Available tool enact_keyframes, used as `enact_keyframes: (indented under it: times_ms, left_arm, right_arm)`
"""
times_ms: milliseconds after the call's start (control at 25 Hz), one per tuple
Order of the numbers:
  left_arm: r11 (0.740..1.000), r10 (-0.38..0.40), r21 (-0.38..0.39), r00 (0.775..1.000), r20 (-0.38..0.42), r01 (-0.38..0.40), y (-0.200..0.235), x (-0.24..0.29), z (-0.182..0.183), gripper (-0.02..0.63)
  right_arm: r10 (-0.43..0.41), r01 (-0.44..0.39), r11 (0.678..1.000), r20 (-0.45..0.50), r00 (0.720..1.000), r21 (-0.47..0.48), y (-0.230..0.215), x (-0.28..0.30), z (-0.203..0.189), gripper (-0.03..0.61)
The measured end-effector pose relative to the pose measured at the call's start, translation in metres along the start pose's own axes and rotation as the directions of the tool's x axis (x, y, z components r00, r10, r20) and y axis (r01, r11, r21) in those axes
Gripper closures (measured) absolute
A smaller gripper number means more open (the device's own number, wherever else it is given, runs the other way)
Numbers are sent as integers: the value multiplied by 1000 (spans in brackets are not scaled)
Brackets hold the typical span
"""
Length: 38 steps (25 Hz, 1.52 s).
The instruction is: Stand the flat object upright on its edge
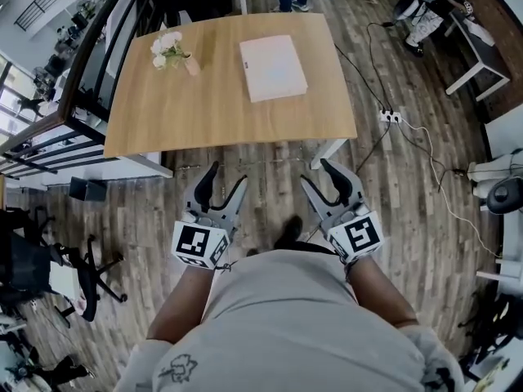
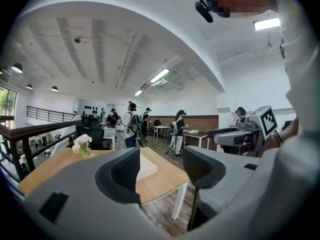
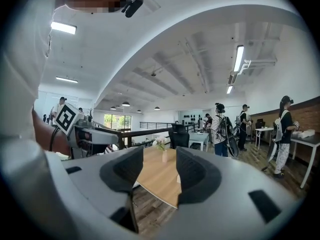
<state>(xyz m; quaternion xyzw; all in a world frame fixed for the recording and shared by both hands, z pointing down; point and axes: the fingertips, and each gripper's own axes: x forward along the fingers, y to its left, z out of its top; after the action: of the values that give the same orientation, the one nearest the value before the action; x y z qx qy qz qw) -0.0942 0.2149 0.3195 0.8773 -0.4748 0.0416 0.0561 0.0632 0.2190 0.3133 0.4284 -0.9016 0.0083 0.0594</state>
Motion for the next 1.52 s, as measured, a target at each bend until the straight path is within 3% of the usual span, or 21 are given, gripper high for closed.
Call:
enact_keyframes:
  times_ms: [360, 760, 1520]
  left_arm:
    - [999, 35, 14, 999, -11, -34, -9, 65, 5, 357]
    - [999, 45, -11, 998, -31, -46, -12, 99, -1, 357]
    - [998, 7, -58, 998, -67, -11, 65, 189, -6, 356]
  right_arm:
    - [8, -7, 1000, -43, 999, 17, -69, 10, -14, 360]
    - [18, -17, 999, -60, 998, 30, -105, 18, -19, 357]
    - [13, -4, 998, -131, 991, 65, -157, 114, -33, 356]
